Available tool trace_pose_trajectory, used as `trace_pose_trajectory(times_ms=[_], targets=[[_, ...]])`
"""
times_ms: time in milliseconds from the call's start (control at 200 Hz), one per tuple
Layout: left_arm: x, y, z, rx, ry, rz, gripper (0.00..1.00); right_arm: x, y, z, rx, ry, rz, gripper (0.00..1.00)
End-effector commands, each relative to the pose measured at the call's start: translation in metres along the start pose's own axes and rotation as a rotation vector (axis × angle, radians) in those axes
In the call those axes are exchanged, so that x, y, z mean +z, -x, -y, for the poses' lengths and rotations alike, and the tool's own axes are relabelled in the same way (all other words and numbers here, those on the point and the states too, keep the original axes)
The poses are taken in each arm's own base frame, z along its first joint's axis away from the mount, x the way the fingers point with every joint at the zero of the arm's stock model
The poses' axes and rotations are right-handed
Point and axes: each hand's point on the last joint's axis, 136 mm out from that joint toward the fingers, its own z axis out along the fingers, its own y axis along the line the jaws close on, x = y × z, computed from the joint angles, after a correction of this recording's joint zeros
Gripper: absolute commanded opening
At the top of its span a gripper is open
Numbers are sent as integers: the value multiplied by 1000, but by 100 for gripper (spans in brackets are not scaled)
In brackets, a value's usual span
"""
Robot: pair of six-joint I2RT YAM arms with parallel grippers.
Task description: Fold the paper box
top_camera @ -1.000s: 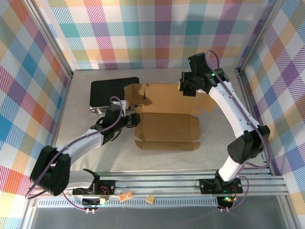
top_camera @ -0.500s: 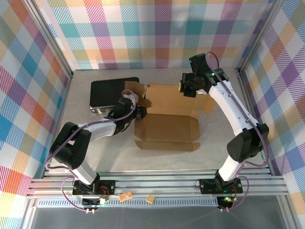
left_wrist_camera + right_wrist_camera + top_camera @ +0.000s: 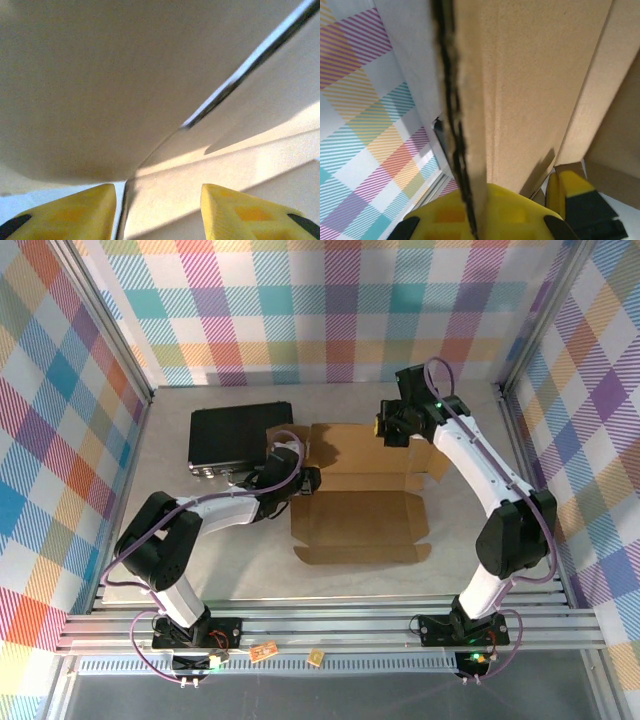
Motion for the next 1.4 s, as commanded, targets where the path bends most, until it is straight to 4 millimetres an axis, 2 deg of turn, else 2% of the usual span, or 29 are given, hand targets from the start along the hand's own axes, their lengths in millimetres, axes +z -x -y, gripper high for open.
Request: trace_pose_trajectory(times_ms=[0, 205, 400, 490, 595, 715, 810, 900, 1025, 1160, 1220, 1335, 1395], targets=[[3, -3, -2, -56, 57, -27, 50, -5, -3, -3, -40, 54, -25, 0], [9, -13, 6, -50, 57, -96, 53, -1, 2, 8, -32, 50, -17, 0], [12, -27, 21, -38, 33, -129, 53, -3, 3, 6, -43, 70, -18, 0], [4, -22, 27, -60, 16, -104, 57, -3, 3, 4, -76, 80, -16, 0], [-23, 7, 38, -82, -17, -30, 66, -3, 5, -3, -164, 125, -6, 0], [-65, 45, 44, -112, -64, 33, 73, -3, 6, -14, -290, 205, 9, 0], [-96, 70, 32, -164, -73, 61, 74, -4, 6, -19, -369, 219, 17, 0], [-125, 90, 11, -216, -59, 111, 75, -6, 7, -23, -416, 231, 8, 0], [-149, 99, -16, -257, -26, 140, 75, -3, 7, -28, -451, 266, -13, 0], [-144, 91, -40, -286, 3, 96, 70, 10, 6, -30, -464, 296, -84, 0], [-137, 84, -47, -259, 4, 65, 59, 15, 6, -30, -466, 293, -113, 0], [-118, 77, -44, -124, -43, 28, 43, 20, 8, -27, -465, 285, -137, 0], [-107, 71, -44, -61, -61, 2, 40, 21, 10, -26, -457, 280, -142, 0]])
